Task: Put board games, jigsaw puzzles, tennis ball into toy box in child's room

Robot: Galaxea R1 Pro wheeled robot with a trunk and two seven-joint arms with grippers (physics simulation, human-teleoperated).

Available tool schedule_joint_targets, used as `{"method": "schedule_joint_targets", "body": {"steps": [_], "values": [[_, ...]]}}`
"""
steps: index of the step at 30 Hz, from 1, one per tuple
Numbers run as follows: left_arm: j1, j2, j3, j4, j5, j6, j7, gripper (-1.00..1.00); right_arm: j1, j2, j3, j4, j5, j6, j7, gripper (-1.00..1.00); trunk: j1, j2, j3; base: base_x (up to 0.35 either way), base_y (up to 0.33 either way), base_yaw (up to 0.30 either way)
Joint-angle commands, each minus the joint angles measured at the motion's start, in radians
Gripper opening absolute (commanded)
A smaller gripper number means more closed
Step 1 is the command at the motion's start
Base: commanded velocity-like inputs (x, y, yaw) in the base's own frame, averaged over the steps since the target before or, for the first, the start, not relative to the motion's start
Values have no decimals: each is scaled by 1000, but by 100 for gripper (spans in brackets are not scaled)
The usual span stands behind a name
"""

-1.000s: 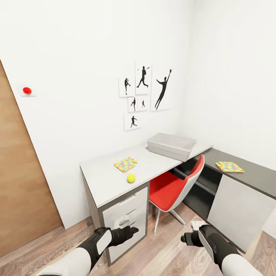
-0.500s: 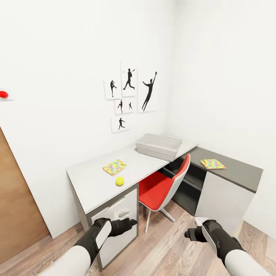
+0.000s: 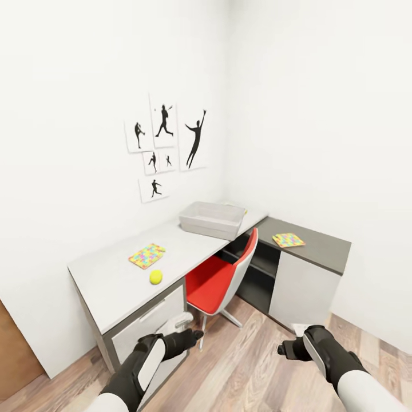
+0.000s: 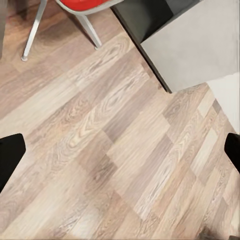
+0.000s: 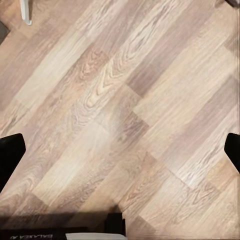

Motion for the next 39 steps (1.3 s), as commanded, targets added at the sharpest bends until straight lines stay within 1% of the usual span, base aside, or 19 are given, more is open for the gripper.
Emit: {"method": "schedule_joint_targets", "body": {"steps": [1, 5, 9, 10, 12, 13, 16, 17, 18, 19, 20, 23, 24, 26, 27, 29, 30, 32, 39], "values": [[0, 0, 0, -2, 2, 5, -1, 100, 0, 0, -1, -1, 0, 5, 3, 100, -4, 6, 2, 0, 0, -280], [24, 0, -19, -44, 23, 5, 36, 100, -2, -1, -1, -2, 0, 8, 3, 100, -19, 34, 14, 0, 0, -280], [40, 0, -62, -75, 65, 6, 64, 100, -16, -25, -1, -3, -4, 9, 5, 100, -35, 62, 27, 0, 0, -281], [40, 0, -62, -75, 65, 6, 64, 100, -16, -25, -1, -3, -4, 9, 5, 100, -38, 69, 30, 0, 0, -281], [43, 0, -90, -81, 95, 5, 70, 100, -23, -41, -2, -3, -12, 10, 7, 100, -46, 83, 36, 0, 0, -281], [43, 0, -90, -81, 95, 5, 70, 100, -23, -41, -2, -3, -12, 10, 7, 100, -50, 90, 40, 0, 0, -281], [44, 0, -126, -87, 152, 3, 77, 100, -38, -61, -3, -5, -33, 10, 24, 100, -61, 111, 49, 0, 0, -282], [24, 0, -142, -91, 215, 6, 78, 100, -73, -84, -5, -11, -62, 17, 66, 100, -65, 118, 52, 0, 0, -283], [24, 0, -142, -91, 215, 6, 78, 100, -73, -84, -5, -11, -62, 17, 66, 100, -69, 125, 55, 0, 0, -283], [6, 2, -145, -92, 239, 11, 78, 100, -89, -91, -5, -13, -73, 22, 86, 100, -73, 132, 58, 0, 0, -283], [6, 2, -145, -92, 239, 11, 78, 100, -89, -91, -5, -13, -73, 22, 86, 100, -77, 139, 61, 0, 0, -283], [-52, 9, -158, -89, 309, 39, 78, 100, -131, -105, -6, -15, -106, 52, 153, 100, -88, 160, 71, 0, 0, -283], [-52, 9, -158, -89, 309, 39, 78, 100, -131, -105, -6, -15, -106, 52, 153, 100, -92, 167, 74, 0, 0, -283], [-67, 12, -168, -76, 341, 52, 79, 100, -147, -108, -6, -16, -121, 66, 201, 100, -100, 181, 80, 0, 0, -283], [-67, 12, -168, -76, 341, 52, 79, 100, -147, -108, -6, -16, -121, 66, 201, 100, -104, 188, 83, 0, 0, -283], [-65, 16, -181, -60, 362, 57, 79, 100, -156, -109, -3, -16, -128, 75, 237, 100, -111, 202, 90, 0, 0, -283], [-65, 16, -181, -60, 362, 57, 79, 100, -156, -109, -3, -16, -128, 75, 237, 100, -115, 209, 93, 0, 0, -283], [-61, 19, -190, -50, 377, 59, 77, 100, -160, -108, -1, -17, -131, 80, 260, 100, -123, 223, 99, 0, 0, -283], [-56, 20, -204, -39, 391, 57, 73, 100, -162, -107, 2, -17, -133, 84, 283, 100, -150, 272, 121, 0, 0, -283]]}}
